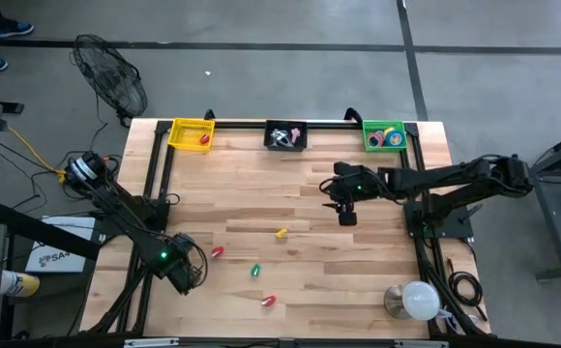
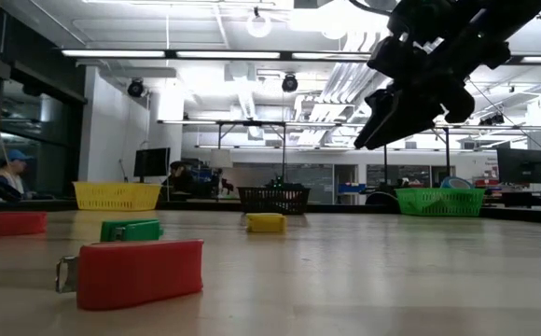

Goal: Pick and place Stapler, Stapler remover, tape
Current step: Put the dark blue tape into the green bin

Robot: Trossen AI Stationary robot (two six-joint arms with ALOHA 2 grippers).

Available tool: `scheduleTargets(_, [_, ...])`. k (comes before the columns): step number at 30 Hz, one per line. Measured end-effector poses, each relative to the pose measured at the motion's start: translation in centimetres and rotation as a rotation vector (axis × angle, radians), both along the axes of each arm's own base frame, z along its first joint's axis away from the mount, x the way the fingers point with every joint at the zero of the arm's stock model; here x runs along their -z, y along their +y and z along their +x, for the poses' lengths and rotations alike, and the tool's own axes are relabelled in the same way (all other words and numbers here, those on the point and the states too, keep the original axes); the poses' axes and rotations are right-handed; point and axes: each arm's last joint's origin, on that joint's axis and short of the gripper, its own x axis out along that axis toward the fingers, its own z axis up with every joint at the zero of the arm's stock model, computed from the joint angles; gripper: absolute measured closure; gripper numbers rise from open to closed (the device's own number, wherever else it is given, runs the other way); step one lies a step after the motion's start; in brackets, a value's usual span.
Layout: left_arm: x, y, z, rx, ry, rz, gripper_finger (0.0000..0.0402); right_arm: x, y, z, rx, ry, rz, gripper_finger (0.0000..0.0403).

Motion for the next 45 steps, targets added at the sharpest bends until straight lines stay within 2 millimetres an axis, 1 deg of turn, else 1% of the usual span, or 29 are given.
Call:
scheduleTargets(3, [0.3,-0.1,0.1,-0.002,-0.015,-0.024,0.0259,0.0,0.2,0.0,0.006,0.002,-0.017,0.0210])
scheduleTargets(6, [0.3,-0.1,0.1,-0.013,-0.018,-0.026,0.0278,0.0,0.4,0.0,0.017,0.004,-0.034,0.0210])
scheduleTargets(8, [0.3,-0.1,0.1,-0.025,-0.022,-0.022,0.0299,0.0,0.4,0.0,0.020,0.004,-0.038,0.0210])
scheduleTargets(13, [0.3,-0.1,0.3,-0.023,-0.060,0.000,0.0371,0.0,0.4,0.0,0.021,0.005,-0.039,0.0210])
scheduleTargets(19, [0.2,0.0,0.6,-0.016,-0.148,0.070,0.0375,0.0,0.4,0.0,0.022,0.004,-0.036,0.0210])
scheduleTargets(23, [-0.4,0.4,1.2,-0.006,-0.303,0.232,0.0375,-0.2,0.5,0.2,0.006,-0.029,-0.013,0.0210])
scheduleTargets(27, [-1.9,0.5,2.1,0.062,-0.504,0.428,0.0375,-0.6,0.7,0.6,-0.052,-0.086,0.028,0.0210])
scheduleTargets(31, [-3.6,0.4,3.1,0.171,-0.728,0.661,0.0375,-1.0,0.9,1.2,-0.127,-0.160,0.073,0.0210])
scheduleTargets(35, [-4.9,0.7,4.2,0.237,-0.909,0.919,0.0375,-0.8,1.1,2.5,-0.219,-0.254,0.114,0.0210])
scheduleTargets(37, [-5.3,1.1,5.1,0.255,-0.941,1.020,0.0375,-0.6,1.2,3.2,-0.276,-0.307,0.122,0.0210])
scheduleTargets(39, [-5.5,1.7,6.0,0.277,-0.921,1.093,0.0375,-0.4,1.5,3.9,-0.306,-0.347,0.117,0.0210])
scheduleTargets(42, [-5.7,3.0,7.5,0.279,-0.867,1.158,0.0375,-0.3,2.0,4.6,-0.329,-0.413,0.096,0.0210])
scheduleTargets(45, [-5.9,4.3,9.2,0.287,-0.810,1.179,0.0375,-0.3,2.6,5.1,-0.360,-0.463,0.078,0.0210])
